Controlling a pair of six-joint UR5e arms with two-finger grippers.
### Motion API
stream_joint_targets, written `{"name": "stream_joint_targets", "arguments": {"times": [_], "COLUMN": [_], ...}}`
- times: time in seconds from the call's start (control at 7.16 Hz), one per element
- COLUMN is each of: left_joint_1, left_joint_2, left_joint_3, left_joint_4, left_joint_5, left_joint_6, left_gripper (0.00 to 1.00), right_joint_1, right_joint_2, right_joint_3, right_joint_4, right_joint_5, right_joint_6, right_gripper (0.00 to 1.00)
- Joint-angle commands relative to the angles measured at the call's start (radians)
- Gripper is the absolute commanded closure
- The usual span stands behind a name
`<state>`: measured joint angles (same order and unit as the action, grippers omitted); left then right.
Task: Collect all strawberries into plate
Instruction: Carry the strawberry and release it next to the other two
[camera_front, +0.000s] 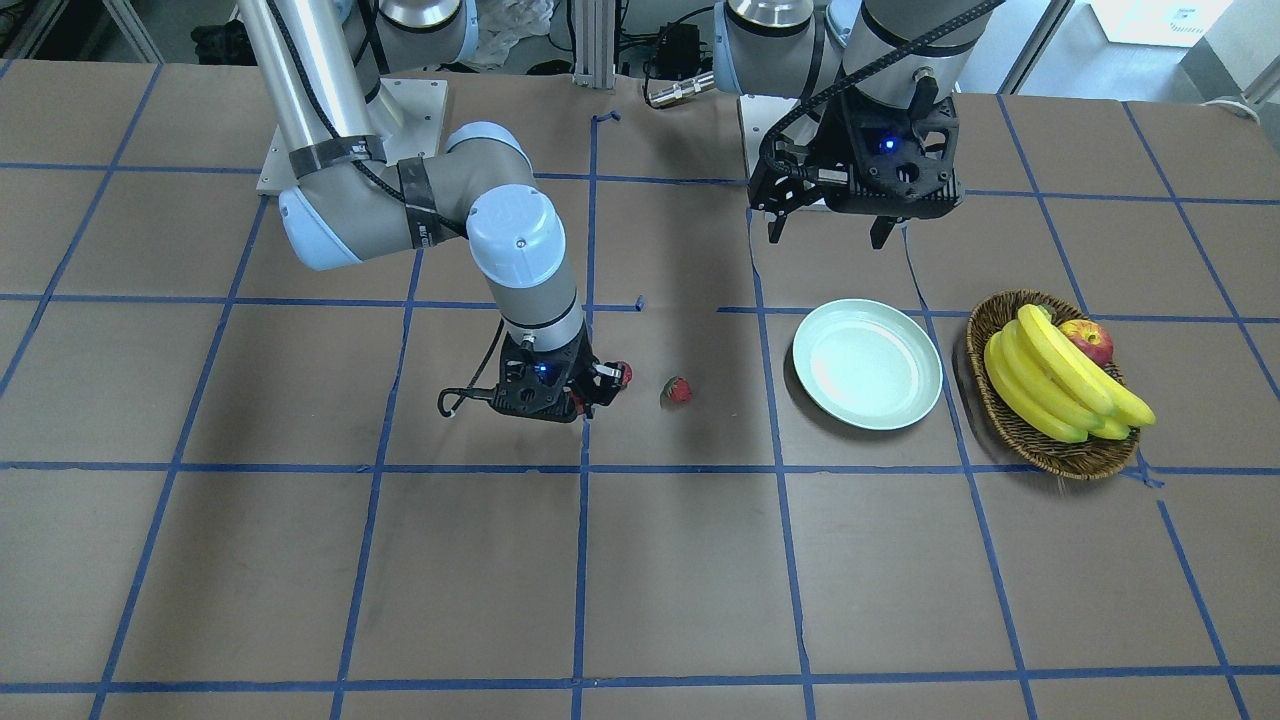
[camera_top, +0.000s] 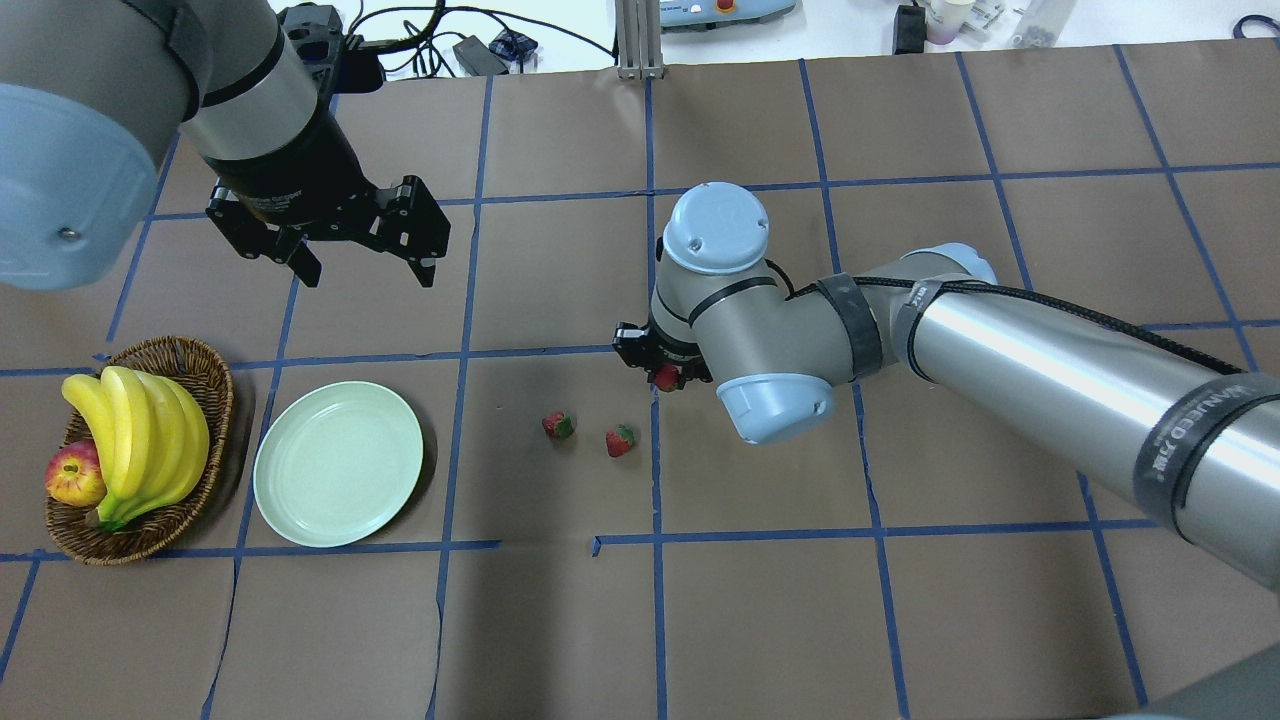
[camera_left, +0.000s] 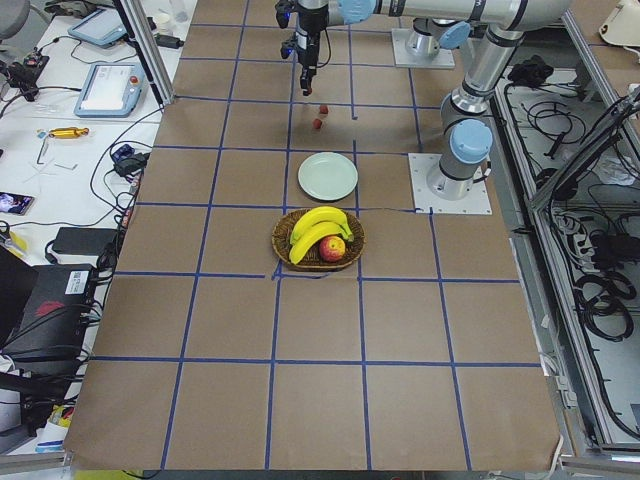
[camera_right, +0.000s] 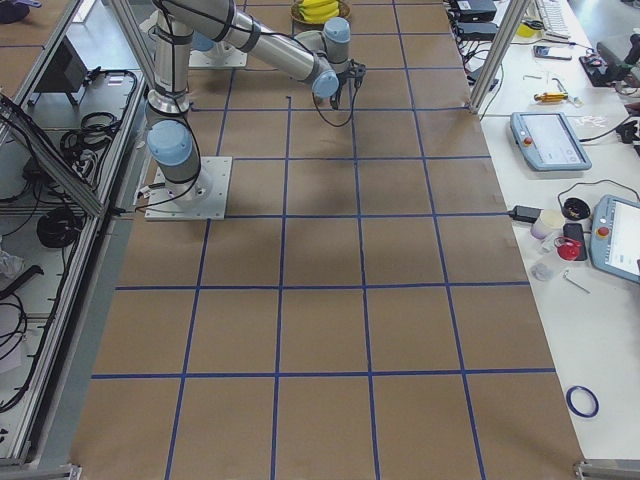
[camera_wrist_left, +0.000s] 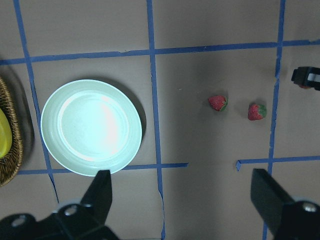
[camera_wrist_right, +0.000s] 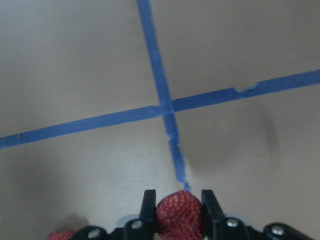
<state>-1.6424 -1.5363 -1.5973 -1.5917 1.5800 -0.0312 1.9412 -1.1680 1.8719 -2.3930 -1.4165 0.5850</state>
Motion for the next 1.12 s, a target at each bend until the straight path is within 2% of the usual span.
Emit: {"name": "stream_joint_targets", "arguments": {"times": [0.0,0.14,0.28,0.42,0.56,0.7,0.84,0.98], "left_joint_1": [-0.001,-0.001,-0.001,-0.001,-0.001,-0.001,-0.001,-0.001], "left_joint_2": [0.002,0.002,0.001,0.002,0.002,0.002,0.002,0.001], "left_joint_3": [0.002,0.0,0.002,0.002,0.002,0.002,0.003,0.003], "left_joint_4": [-0.001,-0.001,-0.001,-0.001,0.001,0.001,0.001,0.001], "left_joint_5": [0.0,0.0,0.0,0.0,0.0,0.0,0.0,-0.001], "left_joint_6": [0.002,0.001,0.001,0.002,0.004,0.004,0.004,0.004], "left_gripper": [0.0,0.0,0.0,0.0,0.0,0.0,0.0,0.0], "right_joint_1": [0.054,0.061,0.061,0.061,0.061,0.058,0.029,-0.038], "right_joint_2": [0.086,0.114,0.12,0.119,0.116,0.085,-0.002,-0.092], "right_joint_3": [-0.081,-0.094,-0.093,-0.093,-0.083,-0.095,-0.091,-0.094], "right_joint_4": [-0.017,-0.017,-0.017,-0.017,-0.009,0.006,0.115,0.281], "right_joint_5": [0.106,0.103,0.097,0.088,0.033,0.021,0.019,0.021], "right_joint_6": [0.065,0.065,0.065,0.059,0.055,0.052,0.052,0.023], "right_gripper": [1.0,1.0,0.91,0.29,0.0,0.0,0.0,0.0]}}
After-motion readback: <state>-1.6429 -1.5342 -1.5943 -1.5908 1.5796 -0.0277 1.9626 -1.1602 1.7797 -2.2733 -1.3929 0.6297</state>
